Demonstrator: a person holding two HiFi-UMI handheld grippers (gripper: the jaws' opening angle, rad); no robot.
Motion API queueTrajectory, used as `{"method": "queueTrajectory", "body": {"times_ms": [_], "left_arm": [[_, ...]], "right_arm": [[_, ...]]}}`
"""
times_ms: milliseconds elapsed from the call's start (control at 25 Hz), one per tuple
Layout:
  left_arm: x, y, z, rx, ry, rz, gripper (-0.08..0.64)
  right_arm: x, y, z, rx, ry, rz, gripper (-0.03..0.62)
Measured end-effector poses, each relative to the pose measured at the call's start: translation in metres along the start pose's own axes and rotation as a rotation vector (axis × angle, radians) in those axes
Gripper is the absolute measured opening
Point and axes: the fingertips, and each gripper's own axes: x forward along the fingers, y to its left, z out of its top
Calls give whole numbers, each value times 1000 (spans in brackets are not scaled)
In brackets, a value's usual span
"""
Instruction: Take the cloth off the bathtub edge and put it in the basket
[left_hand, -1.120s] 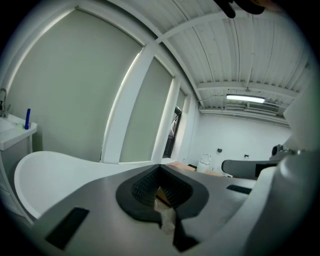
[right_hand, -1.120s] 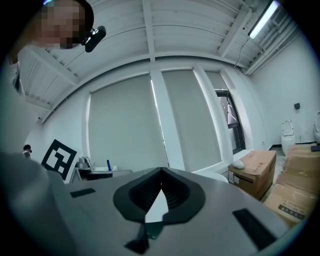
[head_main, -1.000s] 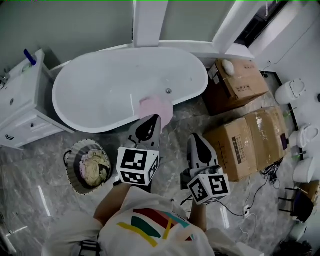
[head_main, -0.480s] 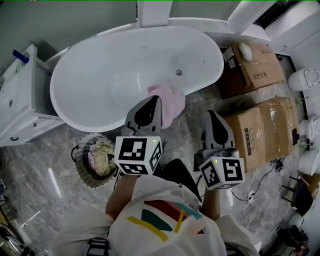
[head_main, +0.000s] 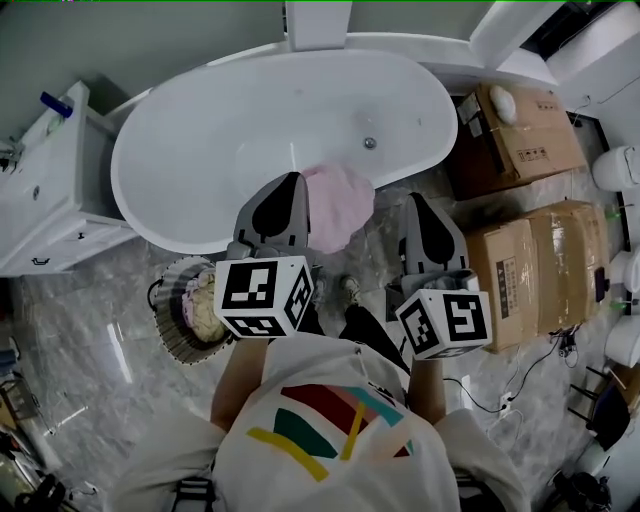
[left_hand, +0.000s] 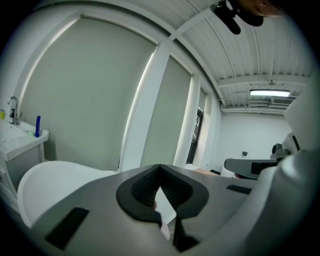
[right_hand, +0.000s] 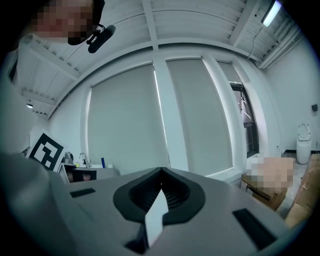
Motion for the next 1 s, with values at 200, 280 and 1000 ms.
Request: {"method": "queueTrajectory", "body": {"times_ms": [200, 280, 1000], "left_arm": [[1, -14, 11, 29, -28, 21, 18], [2, -17, 12, 32, -32, 30, 17], [72, 21, -46, 53, -9, 174, 18]], "right_arm": [[0, -10, 10, -12, -16, 39, 11], [-1, -12, 11, -19, -15, 51, 12], [66, -56, -14, -71, -21, 188, 12]]}}
